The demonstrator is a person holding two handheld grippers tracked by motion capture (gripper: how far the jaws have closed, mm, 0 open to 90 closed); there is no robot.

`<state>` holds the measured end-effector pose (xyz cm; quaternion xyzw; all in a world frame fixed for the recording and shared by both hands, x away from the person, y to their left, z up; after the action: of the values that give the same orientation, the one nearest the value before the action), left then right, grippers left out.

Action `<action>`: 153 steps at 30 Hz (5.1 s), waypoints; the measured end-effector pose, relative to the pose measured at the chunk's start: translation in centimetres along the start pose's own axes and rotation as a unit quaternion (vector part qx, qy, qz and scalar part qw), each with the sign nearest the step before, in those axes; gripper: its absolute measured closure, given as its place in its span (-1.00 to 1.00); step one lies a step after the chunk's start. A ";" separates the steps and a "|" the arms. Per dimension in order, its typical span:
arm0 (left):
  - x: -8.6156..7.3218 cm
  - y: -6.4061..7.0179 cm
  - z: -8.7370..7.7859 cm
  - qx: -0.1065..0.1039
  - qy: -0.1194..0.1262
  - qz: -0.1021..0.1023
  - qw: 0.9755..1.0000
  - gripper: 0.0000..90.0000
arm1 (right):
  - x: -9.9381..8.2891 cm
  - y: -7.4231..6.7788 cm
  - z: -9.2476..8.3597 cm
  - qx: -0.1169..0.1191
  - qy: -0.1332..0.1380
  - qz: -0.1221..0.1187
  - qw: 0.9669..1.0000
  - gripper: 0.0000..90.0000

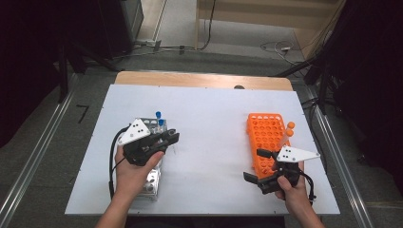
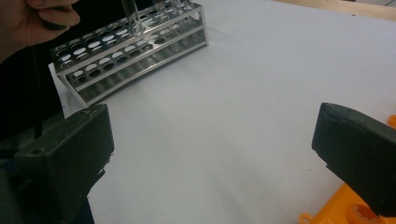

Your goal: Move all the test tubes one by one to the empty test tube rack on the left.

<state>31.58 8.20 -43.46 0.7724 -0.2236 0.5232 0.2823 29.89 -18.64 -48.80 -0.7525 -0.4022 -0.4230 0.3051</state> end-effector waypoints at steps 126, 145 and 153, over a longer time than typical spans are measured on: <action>-1.8 0.7 0.5 -0.002 -0.004 -0.004 1.000 -0.97 | -4.8 14.3 -3.9 -0.199 -0.030 0.079 0.976 0.60; -1.7 1.1 0.7 -0.007 -0.002 -0.005 1.000 -0.97 | -1.6 12.8 -6.2 -0.201 0.025 0.058 0.977 0.62; -2.0 1.8 1.1 -0.017 -0.008 -0.001 1.000 -0.97 | -0.4 10.4 -4.7 -0.164 0.026 0.045 0.985 0.61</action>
<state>30.47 6.19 -45.27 0.7720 -0.2336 0.5128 0.2941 36.86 -27.63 -48.28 -0.7986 -0.2848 -0.4882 0.2067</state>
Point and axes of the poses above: each handheld gripper's, and its own axes: z roughly forward along the jaws, x roughly out of its top, y roughly to its right, the point moved 10 cm from there along z, roughly forward along the jaws, and after that the axes turned 3 degrees about -z, right-handed, at the moved point
